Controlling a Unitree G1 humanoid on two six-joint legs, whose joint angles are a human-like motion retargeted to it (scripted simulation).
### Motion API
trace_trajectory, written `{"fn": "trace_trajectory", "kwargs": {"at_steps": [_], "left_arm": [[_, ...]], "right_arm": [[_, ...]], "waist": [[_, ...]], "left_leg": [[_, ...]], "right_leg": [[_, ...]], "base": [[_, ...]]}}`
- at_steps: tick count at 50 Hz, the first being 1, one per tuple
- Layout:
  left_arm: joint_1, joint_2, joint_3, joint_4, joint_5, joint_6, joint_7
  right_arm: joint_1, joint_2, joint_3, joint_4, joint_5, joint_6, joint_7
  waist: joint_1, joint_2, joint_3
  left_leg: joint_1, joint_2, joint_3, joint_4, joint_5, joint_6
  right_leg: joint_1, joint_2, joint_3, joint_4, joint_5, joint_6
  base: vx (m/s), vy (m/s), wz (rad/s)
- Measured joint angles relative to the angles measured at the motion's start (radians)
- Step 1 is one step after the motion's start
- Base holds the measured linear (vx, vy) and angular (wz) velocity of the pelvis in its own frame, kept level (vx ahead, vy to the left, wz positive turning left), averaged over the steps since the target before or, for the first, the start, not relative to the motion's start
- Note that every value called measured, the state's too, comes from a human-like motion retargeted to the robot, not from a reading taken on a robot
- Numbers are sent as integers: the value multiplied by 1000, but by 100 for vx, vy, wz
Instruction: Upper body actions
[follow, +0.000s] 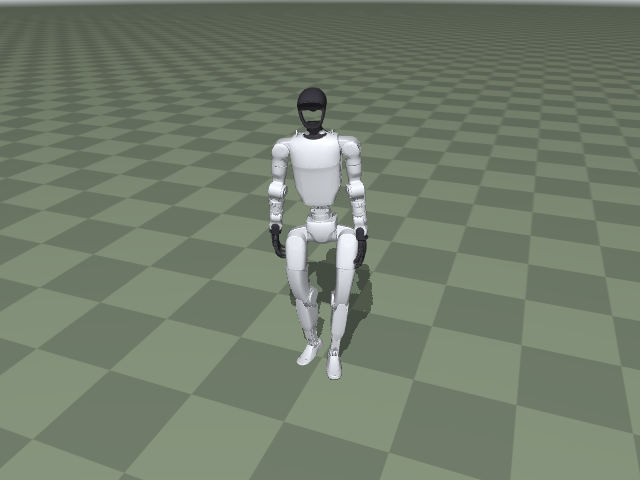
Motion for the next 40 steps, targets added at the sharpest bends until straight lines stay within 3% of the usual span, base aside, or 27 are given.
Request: {"fn": "trace_trajectory", "kwargs": {"at_steps": [7,17,22,27,30,32,35,37,40], "left_arm": [[22,-4,1,25,-1,-3,15],[90,41,105,81,-59,20,45],[137,51,137,120,-57,19,70],[167,42,169,181,-55,41,61],[168,31,175,186,-78,46,56],[159,20,178,183,-89,50,44],[142,10,185,170,-102,47,26],[130,11,180,154,-106,45,11],[108,20,170,140,-97,47,13]], "right_arm": [[-6,-32,7,-47,-36,1,-16],[-3,-26,15,-80,-49,-1,-2],[8,-6,-7,-89,-46,-12,18],[9,7,-9,-93,-20,-16,28],[14,18,-16,-118,9,-49,13],[19,20,-12,-135,17,-57,9],[8,18,6,-137,25,-55,1],[-7,19,23,-131,28,-50,13],[-15,33,34,-139,23,-48,28]], "waist": [[-54,17,-13],[-49,-26,-68],[-16,-7,-101],[27,-6,-119],[17,25,-99],[11,74,-77],[9,146,-37],[15,130,-25],[-19,91,-30]], "left_leg": [[30,132,545,-10,-61,-83],[152,201,820,63,-59,-44],[187,144,757,-26,-23,-81],[163,97,625,-70,-16,-47],[171,110,576,-65,-25,-28],[177,153,510,-57,-29,-18],[192,229,437,-41,-32,-19],[186,204,409,-51,-25,-6],[148,149,330,-70,-2,14]], "right_leg": [[64,-72,-374,-35,-25,52],[190,-94,-800,-87,-40,132],[244,-44,-885,-91,-48,175],[291,-58,-943,-52,-6,200],[335,-64,-983,15,80,185],[358,-69,-975,106,171,119],[337,-130,-830,341,255,-16],[228,-201,-606,511,225,32],[41,-136,-274,573,160,115]], "base": [[-5,13,267],[20,18,212],[37,22,142],[38,27,91],[36,24,142],[30,20,142],[28,15,97],[18,3,87],[14,-6,140]]}}
